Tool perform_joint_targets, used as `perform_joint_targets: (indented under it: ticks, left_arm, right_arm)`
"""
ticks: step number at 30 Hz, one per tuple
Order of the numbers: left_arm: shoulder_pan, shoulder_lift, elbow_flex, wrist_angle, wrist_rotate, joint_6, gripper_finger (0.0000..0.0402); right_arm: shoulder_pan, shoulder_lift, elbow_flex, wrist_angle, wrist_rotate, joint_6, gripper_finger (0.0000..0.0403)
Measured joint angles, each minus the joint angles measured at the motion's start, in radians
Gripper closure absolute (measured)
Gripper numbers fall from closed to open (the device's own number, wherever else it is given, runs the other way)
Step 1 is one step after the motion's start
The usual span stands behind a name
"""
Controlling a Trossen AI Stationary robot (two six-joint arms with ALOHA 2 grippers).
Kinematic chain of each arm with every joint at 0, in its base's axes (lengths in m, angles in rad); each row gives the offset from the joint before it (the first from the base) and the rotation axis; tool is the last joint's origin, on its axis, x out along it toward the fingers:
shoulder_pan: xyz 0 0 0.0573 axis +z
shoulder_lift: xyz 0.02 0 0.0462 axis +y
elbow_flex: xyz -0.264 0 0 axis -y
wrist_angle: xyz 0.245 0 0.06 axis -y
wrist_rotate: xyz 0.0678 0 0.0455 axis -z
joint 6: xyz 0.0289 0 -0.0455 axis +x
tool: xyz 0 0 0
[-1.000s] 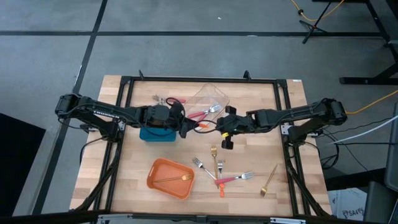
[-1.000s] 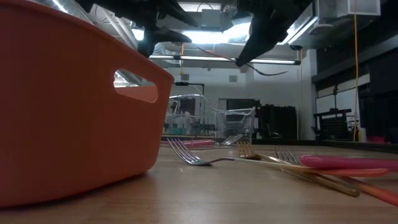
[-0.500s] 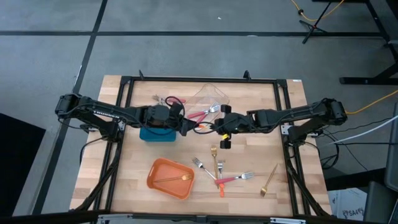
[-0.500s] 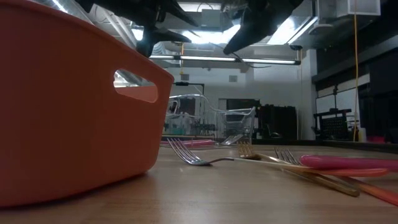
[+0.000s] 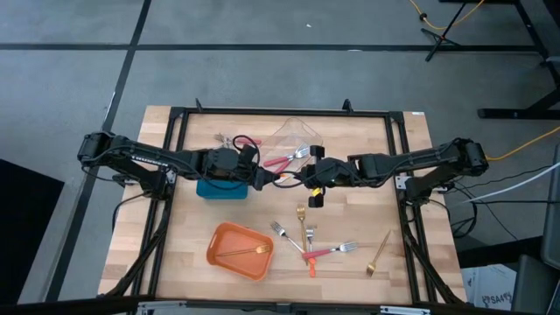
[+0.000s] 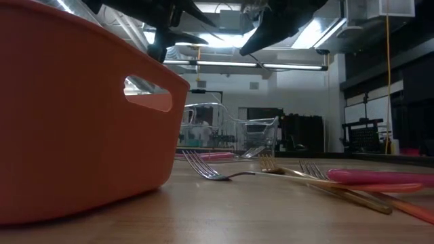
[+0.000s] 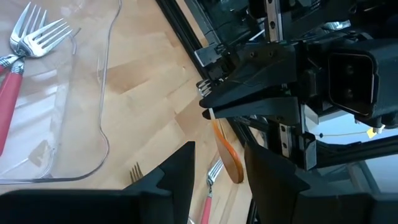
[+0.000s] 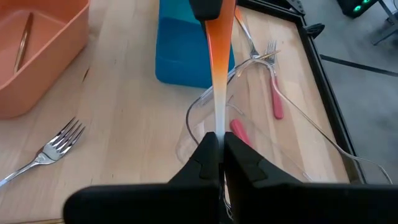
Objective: Sort silverware by color (type)
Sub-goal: Put the orange fork into the blue bin
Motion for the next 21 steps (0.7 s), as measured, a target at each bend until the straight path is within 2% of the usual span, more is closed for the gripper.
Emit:
perform_joint_targets:
  ticks: [15, 21]
  left_arm:
    - [0.0, 0.0, 0.0, 0.0, -0.031, -0.026, 0.0268]
    - [0.0, 0.041, 0.0, 0.004, -0.032, -0.077, 0.0268]
  right_arm:
    - [0.0, 0.0, 0.0, 0.0, 0.0, 0.045, 0.0402]
    - [0.0, 0.0, 0.0, -0.002, 0.0, 0.056, 0.0402]
